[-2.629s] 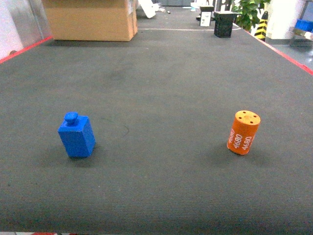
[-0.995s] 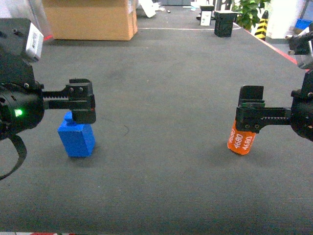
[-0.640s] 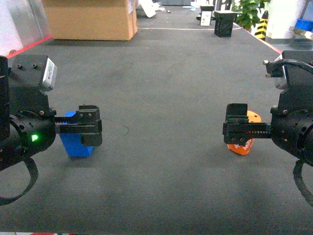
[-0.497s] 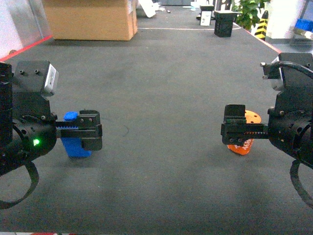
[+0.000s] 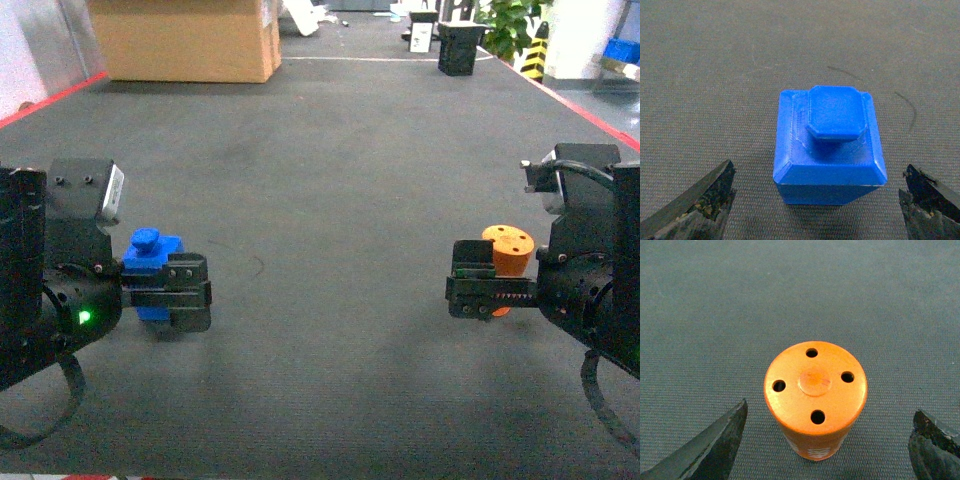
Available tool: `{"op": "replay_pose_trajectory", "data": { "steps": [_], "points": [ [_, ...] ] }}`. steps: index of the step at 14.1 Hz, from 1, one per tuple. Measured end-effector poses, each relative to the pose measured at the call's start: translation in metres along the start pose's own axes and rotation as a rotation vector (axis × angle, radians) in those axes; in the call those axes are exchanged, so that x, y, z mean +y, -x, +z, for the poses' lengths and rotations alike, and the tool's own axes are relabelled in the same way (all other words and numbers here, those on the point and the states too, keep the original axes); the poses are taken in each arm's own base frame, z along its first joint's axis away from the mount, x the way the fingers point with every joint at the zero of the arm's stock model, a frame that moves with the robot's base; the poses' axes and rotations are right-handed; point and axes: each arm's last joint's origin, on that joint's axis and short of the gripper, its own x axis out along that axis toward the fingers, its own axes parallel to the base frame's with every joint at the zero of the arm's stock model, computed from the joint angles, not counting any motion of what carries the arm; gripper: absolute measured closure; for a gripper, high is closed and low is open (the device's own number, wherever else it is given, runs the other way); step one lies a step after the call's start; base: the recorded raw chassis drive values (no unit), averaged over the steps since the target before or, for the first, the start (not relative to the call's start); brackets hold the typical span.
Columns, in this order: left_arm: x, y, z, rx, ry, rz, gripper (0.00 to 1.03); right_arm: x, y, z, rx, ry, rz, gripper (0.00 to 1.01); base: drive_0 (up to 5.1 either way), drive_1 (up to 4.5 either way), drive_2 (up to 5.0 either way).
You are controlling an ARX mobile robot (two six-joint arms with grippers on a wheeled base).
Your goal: Sort blue parts and orange caps into right shelf containers
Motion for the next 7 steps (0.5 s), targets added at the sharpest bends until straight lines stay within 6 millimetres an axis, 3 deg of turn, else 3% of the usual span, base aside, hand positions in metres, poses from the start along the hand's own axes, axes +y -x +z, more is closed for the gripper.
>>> {"op": "replay_pose_trajectory", "data": {
  "steps": [5,6,7],
  "points": [
    [-0.001,-0.020,-0.004,0.036,-0.001,0.012,0.05,0.004,-0.018,-0.009,0.034,-0.007,-0.001,0.03,0.0,0.00,0.0],
    [0.001,-0.033,-0.006,0.057,0.006,0.031,0.05,0.008,-0.026,-0.007,0.017,-0.013,-0.022,0.07,0.0,0.00,0.0],
    [0.000,-0.036,-0.006,0.056,0.007,0.035,0.05,0.010,-0.027,-0.009,0.030,-0.006,-0.034,0.25,0.0,0.00,0.0]
  ]
}}
